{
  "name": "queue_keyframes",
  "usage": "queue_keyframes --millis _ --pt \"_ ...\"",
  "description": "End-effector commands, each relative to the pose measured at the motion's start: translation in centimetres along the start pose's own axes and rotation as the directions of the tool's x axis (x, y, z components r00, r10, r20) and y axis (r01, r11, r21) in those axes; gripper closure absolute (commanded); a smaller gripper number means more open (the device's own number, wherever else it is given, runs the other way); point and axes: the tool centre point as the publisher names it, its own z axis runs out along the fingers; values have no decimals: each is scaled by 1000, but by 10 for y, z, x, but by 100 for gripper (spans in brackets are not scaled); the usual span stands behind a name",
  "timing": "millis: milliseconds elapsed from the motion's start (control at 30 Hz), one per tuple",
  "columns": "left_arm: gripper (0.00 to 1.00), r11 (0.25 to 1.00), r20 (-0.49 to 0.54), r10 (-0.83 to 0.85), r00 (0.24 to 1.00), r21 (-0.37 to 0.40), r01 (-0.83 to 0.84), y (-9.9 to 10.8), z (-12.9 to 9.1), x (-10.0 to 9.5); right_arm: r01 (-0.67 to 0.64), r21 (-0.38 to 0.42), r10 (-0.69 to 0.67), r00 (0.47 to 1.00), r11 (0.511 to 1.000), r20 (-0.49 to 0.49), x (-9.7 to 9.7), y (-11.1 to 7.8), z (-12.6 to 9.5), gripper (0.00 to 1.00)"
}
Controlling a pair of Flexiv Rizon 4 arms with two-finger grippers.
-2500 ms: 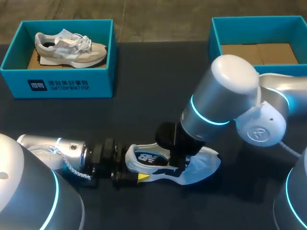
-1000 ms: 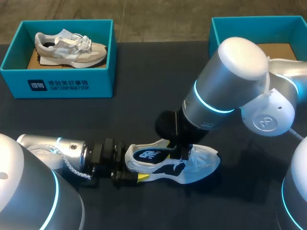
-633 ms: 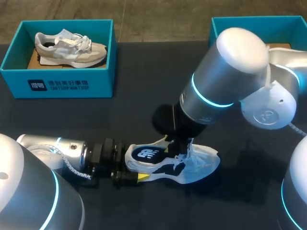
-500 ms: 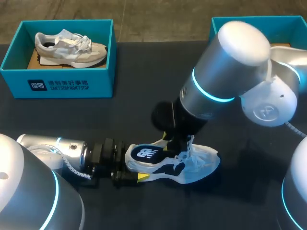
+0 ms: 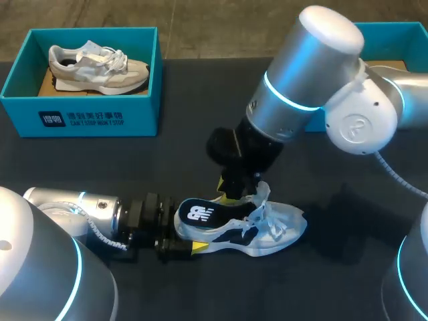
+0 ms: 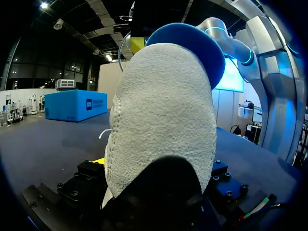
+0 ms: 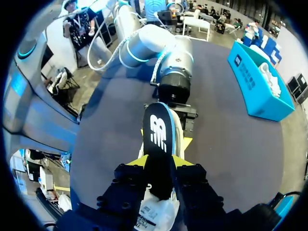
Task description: Take the shoe out of the shoebox, open the shoe tongue, remove and reinsert the insole, then place the shoe into the shoebox
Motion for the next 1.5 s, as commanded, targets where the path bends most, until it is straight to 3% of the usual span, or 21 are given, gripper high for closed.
queue_keyframes --millis 33,367,600,733,967,1500 --pt "100 1000 1 0 1000 1 0 0 -1 0 16 8 -15 998 1000 -53 -10 12 13 71" --pt "100 1000 1 0 1000 1 0 0 -1 0 41 11 -39 988 999 -149 -27 14 13 70" --pt "100 1000 1 0 1000 1 0 0 -1 0 64 -22 -67 960 998 -272 -37 13 19 76" --pt "100 1000 1 0 1000 1 0 0 -1 0 61 -31 -68 940 998 -336 -38 13 22 70" --pt "100 1000 1 0 1000 1 0 0 -1 0 63 -71 -87 901 996 -425 -39 9 33 71" --pt "100 1000 1 0 1000 1 0 0 -1 0 75 -127 -129 852 989 -507 -31 13 49 71"
